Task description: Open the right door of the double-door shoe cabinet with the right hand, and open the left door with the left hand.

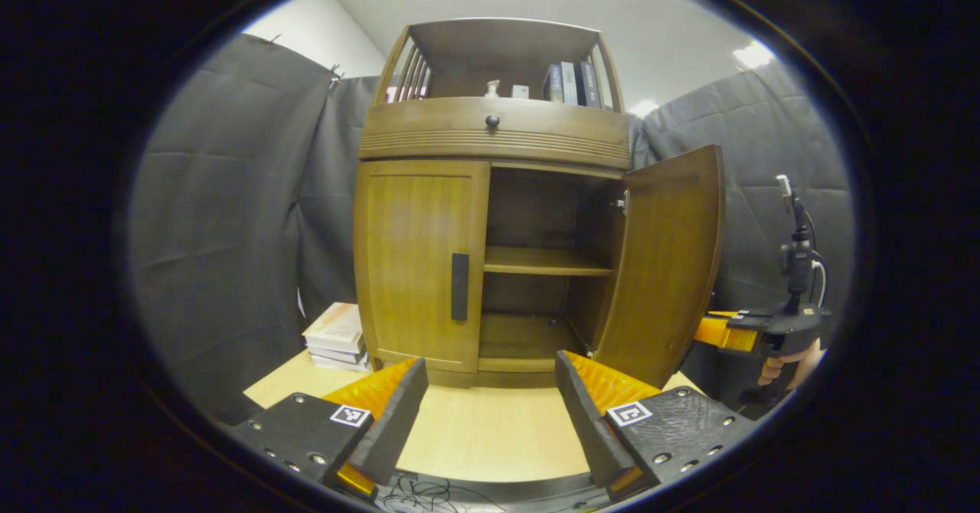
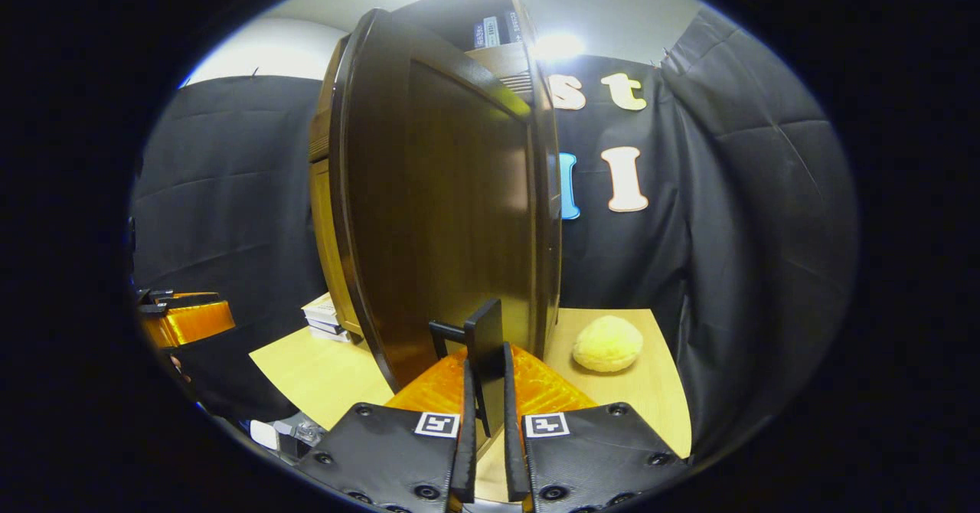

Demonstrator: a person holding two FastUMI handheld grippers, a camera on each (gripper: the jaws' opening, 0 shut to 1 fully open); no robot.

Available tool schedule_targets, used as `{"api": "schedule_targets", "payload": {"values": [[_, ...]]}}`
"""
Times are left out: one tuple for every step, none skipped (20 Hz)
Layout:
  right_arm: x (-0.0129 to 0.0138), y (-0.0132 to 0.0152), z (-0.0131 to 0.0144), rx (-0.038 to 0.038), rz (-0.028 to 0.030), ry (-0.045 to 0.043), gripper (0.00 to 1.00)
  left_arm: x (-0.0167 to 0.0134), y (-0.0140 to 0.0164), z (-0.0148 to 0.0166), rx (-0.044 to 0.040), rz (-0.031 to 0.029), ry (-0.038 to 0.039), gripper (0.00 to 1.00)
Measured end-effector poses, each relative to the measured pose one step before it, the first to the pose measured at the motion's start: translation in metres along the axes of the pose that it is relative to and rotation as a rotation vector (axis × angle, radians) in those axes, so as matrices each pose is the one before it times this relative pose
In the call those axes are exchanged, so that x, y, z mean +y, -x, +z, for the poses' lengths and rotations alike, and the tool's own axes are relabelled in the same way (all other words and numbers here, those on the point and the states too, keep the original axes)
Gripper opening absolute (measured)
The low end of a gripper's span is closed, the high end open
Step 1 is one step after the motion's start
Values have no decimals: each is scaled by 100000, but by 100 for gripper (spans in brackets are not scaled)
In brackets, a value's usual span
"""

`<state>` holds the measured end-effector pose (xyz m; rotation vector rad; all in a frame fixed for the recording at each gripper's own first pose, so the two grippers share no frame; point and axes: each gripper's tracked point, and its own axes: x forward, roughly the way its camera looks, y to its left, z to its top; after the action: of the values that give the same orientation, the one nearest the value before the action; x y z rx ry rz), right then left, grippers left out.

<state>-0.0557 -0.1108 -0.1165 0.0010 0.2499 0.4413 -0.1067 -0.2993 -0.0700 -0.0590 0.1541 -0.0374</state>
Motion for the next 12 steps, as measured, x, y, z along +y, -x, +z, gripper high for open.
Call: {"api": "schedule_targets", "payload": {"values": [[-878,105,75,-469,-873,-441,15,-223,148,4,-183,158,-91,96],[-777,94,-37,-355,-1078,-811,15,-479,82,104,-233,87,139,96],[-898,81,92,-441,-1289,-885,14,-1066,338,-236,-305,116,118,96],[-666,49,110,-380,-651,-1108,14,-426,271,160,-357,210,53,96],[-112,25,132,-36,1211,-2089,14,159,34,19,-342,87,-8,96],[291,195,-175,-289,1632,-2143,13,14,13,50,-214,145,-209,95],[143,-220,123,-669,-64,-375,11,161,23,-55,-100,242,-338,95],[-141,-2,223,-1018,-1019,769,16,137,8,75,51,263,-325,95],[-141,-71,259,-611,-1081,444,14,155,-56,-31,80,333,-138,95],[-140,243,-132,-17,-747,-429,12,337,-127,-56,92,291,148,95],[13,270,50,-225,-491,-992,11,221,-257,-108,226,205,363,95],[242,473,56,-335,-358,-695,11,331,-278,-15,254,167,323,96]]}}
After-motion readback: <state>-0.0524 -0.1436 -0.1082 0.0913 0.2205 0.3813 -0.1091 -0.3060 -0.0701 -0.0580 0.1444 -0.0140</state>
